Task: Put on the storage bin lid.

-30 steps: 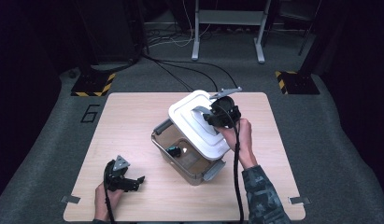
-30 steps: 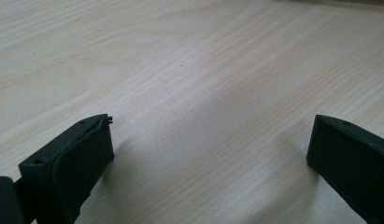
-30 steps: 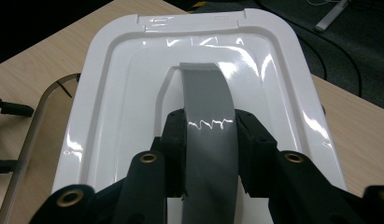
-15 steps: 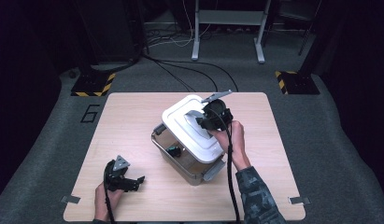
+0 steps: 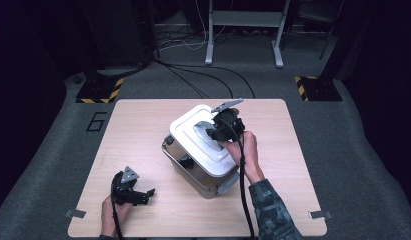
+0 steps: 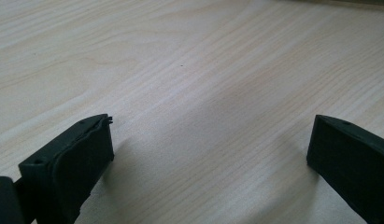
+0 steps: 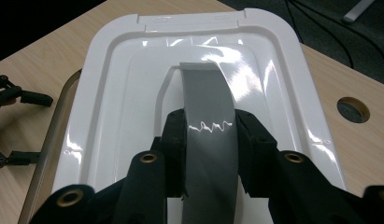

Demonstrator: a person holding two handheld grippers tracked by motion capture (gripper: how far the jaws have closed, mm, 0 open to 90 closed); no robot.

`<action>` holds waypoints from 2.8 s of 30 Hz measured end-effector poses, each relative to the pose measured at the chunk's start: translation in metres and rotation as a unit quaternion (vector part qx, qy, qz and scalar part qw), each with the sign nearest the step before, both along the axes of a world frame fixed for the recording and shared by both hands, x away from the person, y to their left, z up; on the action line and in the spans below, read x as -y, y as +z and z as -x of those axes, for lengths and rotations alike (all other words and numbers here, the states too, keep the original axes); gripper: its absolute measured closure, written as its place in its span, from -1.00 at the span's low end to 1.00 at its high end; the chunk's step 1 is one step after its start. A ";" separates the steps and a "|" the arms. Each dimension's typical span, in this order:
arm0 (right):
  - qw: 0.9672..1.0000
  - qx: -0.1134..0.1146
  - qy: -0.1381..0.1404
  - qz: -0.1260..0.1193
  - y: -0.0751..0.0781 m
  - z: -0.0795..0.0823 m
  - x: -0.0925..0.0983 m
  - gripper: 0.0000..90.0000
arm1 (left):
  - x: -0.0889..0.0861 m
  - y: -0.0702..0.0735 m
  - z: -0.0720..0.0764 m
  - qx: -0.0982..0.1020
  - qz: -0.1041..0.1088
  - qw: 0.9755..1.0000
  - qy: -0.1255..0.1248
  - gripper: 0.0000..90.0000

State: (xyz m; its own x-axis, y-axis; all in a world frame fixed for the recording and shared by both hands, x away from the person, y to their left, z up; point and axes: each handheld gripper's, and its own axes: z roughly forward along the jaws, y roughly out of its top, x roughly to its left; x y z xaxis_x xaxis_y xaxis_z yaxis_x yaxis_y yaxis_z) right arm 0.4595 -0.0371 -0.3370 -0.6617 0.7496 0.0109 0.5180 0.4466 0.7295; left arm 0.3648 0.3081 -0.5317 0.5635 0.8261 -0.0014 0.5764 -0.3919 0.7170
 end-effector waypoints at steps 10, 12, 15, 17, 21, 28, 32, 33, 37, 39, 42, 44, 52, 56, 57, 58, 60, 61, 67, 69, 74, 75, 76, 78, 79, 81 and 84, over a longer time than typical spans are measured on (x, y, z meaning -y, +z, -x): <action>1.000 -0.013 0.003 0.000 -0.010 -0.004 -0.006 0.49 | -0.001 0.000 0.000 0.003 -0.005 1.000 -0.003 -1.00; 1.000 -0.018 0.004 0.002 -0.012 -0.004 -0.007 0.49 | 0.000 0.000 0.000 0.002 -0.001 1.000 0.000 -1.00; 1.000 -0.022 0.011 0.006 -0.015 -0.004 -0.010 0.49 | 0.000 0.000 0.000 0.003 -0.001 1.000 -0.001 -1.00; 1.000 -0.023 0.014 0.007 -0.016 -0.002 -0.013 0.49 | 0.000 0.000 0.000 0.002 -0.001 1.000 -0.001 -1.00; 0.999 -0.026 0.017 0.008 -0.016 0.001 -0.018 0.48 | 0.000 0.000 0.000 0.001 0.000 1.000 0.000 -1.00; 0.999 -0.034 0.020 0.011 -0.016 0.007 -0.024 0.48 | 0.000 0.000 0.000 0.001 0.002 1.000 0.001 -1.00; 0.999 -0.037 0.021 0.014 -0.017 0.009 -0.027 0.48 | 0.000 0.000 0.000 0.001 0.002 1.000 0.002 -1.00; 0.999 -0.038 0.020 0.013 -0.018 0.010 -0.027 0.48 | 0.000 0.000 0.000 0.001 0.002 1.000 0.002 -1.00; 0.999 -0.040 0.019 0.014 -0.021 0.012 -0.028 0.48 | 0.000 0.000 0.000 0.004 -0.001 1.000 0.000 -1.00; 0.999 -0.039 0.019 0.014 -0.021 0.013 -0.028 0.48 | -0.001 0.000 -0.001 0.005 -0.005 1.000 -0.003 -1.00; 0.999 -0.038 0.017 0.015 -0.021 0.015 -0.028 0.48 | 0.000 0.000 0.000 0.004 -0.002 1.000 -0.001 -1.00; 0.999 -0.036 0.018 0.015 -0.022 0.017 -0.029 0.48 | 0.000 0.000 0.000 0.005 -0.002 1.000 0.000 -1.00; 0.999 -0.036 0.018 0.019 -0.026 0.022 -0.030 0.48 | 0.000 0.000 0.000 0.004 -0.003 1.000 -0.002 -1.00; 0.999 -0.030 0.019 0.019 -0.029 0.024 -0.029 0.48 | 0.000 0.000 0.000 0.004 -0.003 1.000 -0.001 -1.00; 0.999 -0.029 0.019 0.016 -0.030 0.024 -0.028 0.48 | 0.000 0.000 0.000 0.004 -0.003 1.000 -0.002 -1.00; 0.999 -0.028 0.019 0.014 -0.030 0.025 -0.028 0.48 | 0.000 0.000 0.000 0.004 -0.003 1.000 -0.002 -1.00; 0.999 -0.026 0.018 0.012 -0.031 0.025 -0.028 0.48 | 0.000 0.000 0.000 0.004 -0.003 1.000 -0.002 -1.00; 0.999 -0.025 0.019 0.010 -0.031 0.025 -0.027 0.48 | 0.000 0.000 -0.001 0.005 -0.003 1.000 -0.002 -1.00; 0.999 -0.026 0.026 0.011 -0.030 0.024 -0.027 0.40 | 0.000 0.000 0.000 0.004 -0.003 1.000 -0.002 -1.00; 0.999 -0.026 0.025 0.006 -0.030 0.022 -0.026 0.18 | 0.000 0.000 -0.001 0.005 -0.003 1.000 -0.002 -1.00; 1.000 -0.013 0.014 -0.006 -0.025 0.019 -0.021 -0.41 | 0.000 0.000 -0.001 0.005 -0.003 1.000 -0.002 -1.00; 1.000 -0.010 0.010 -0.010 -0.024 0.018 -0.019 -0.50 | 0.000 0.000 -0.001 0.005 -0.003 1.000 -0.002 -1.00; 1.000 -0.005 0.009 -0.012 -0.023 0.017 -0.017 -0.57 | 0.000 0.000 -0.001 0.005 -0.003 1.000 -0.001 -1.00; 1.000 0.001 0.001 -0.014 -0.022 0.016 -0.014 -0.67 | 0.000 0.000 -0.001 0.005 -0.003 1.000 -0.002 -1.00; 1.000 0.006 -0.002 -0.017 -0.022 0.015 -0.011 -0.67 | 0.000 0.000 -0.001 0.005 -0.002 1.000 -0.001 -1.00; 1.000 0.010 -0.012 -0.020 -0.022 0.011 -0.007 -0.77 | 0.000 0.000 -0.001 0.005 -0.003 1.000 -0.002 -1.00; 0.999 0.015 -0.032 -0.028 -0.022 0.007 0.001 -0.85 | 0.000 0.000 0.000 0.004 -0.003 1.000 -0.002 -1.00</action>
State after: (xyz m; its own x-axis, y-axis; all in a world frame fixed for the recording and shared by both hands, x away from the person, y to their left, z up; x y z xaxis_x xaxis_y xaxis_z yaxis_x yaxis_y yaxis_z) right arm 0.4528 -0.0383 -0.3589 -0.6130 0.7893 0.0350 0.5215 0.3709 0.7684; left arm 0.3653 0.3086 -0.5315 0.5661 0.8243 0.0083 0.5694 -0.3983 0.7191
